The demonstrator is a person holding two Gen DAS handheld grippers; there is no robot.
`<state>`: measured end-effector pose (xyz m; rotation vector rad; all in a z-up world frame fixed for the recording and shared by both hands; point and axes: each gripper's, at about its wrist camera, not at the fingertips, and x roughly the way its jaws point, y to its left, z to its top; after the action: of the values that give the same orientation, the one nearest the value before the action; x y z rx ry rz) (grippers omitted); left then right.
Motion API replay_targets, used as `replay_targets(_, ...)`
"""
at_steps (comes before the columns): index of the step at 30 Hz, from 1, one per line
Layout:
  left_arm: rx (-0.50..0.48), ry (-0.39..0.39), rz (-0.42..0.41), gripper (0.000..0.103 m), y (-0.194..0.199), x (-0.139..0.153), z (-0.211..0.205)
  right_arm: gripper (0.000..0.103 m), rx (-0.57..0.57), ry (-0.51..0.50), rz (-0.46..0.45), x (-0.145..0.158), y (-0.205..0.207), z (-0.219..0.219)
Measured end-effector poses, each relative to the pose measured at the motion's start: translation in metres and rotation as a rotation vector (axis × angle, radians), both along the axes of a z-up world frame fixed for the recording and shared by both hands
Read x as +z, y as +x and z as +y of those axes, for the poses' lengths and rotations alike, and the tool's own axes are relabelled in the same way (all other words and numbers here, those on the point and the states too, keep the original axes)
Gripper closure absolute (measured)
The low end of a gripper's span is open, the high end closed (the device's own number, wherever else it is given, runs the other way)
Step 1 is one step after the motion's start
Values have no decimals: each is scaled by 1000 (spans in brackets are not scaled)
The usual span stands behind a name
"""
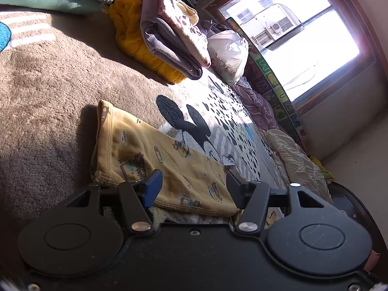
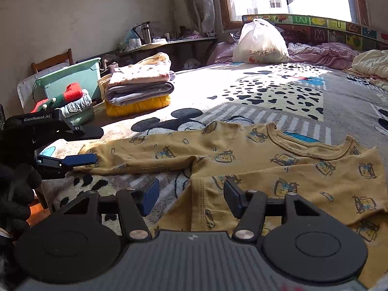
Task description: Fold clothes
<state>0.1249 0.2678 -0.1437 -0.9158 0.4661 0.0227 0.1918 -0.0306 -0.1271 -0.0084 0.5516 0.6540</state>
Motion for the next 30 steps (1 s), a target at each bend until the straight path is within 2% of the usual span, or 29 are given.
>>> replay_targets(2, -7, 0, 0, 46, 1, 0, -1, 44, 4, 8, 13, -1, 5, 3)
replay_targets(4, -14, 0, -1, 46, 1, 0, -2, 43, 30, -8, 87, -8, 16, 10)
replay_targets(5, -15, -2, -2, 46, 1, 0, -2, 42, 80, 3, 136, -12, 19, 15)
replay_targets(8, -11, -12, -4, 45, 1, 0, 1, 41, 90, -41, 56, -9, 10, 26)
replay_targets(10, -10, -23, -4, 45, 1, -1, 2, 41, 70, -17, 9, -6, 3, 25)
replay_targets(11, -10, -26, -3, 45, 1, -1, 3, 40, 75, -18, 10, -7, 2, 26)
replay_targets(13, -11, -30, -2, 45, 2, -2, 3, 34, 116, -65, 85, -16, 6, 34)
replay_targets(15, -12, -29, -3, 45, 2, -1, 3, 38, 129, -140, -25, -13, -5, 41)
replay_targets(17, -10, -24, -5, 45, 2, 0, 2, 38, 107, -129, -72, -6, -11, 40)
replay_targets(19, -10, -22, -4, 45, 1, 0, 2, 35, 117, -123, -5, -8, -6, 39)
replay_targets(20, -9, -25, -3, 45, 1, 1, 2, 27, 143, -158, 63, -15, -1, 43)
replay_targets(22, -10, -24, -4, 45, 1, 2, 2, 30, 146, -201, -3, -13, -10, 44)
replay_targets(23, -11, -21, -3, 45, 1, 2, 2, 34, 144, -212, -36, -12, -15, 43)
replay_targets(24, -12, -17, -1, 45, 1, 2, 1, 34, 117, -148, -60, -6, -19, 36)
replay_targets(28, -13, -7, 0, 45, 0, 3, 0, 34, 69, -104, -103, 1, -26, 25)
replay_targets(30, -14, -3, 0, 45, -1, 3, 0, 34, 82, -131, -89, -5, -26, 25)
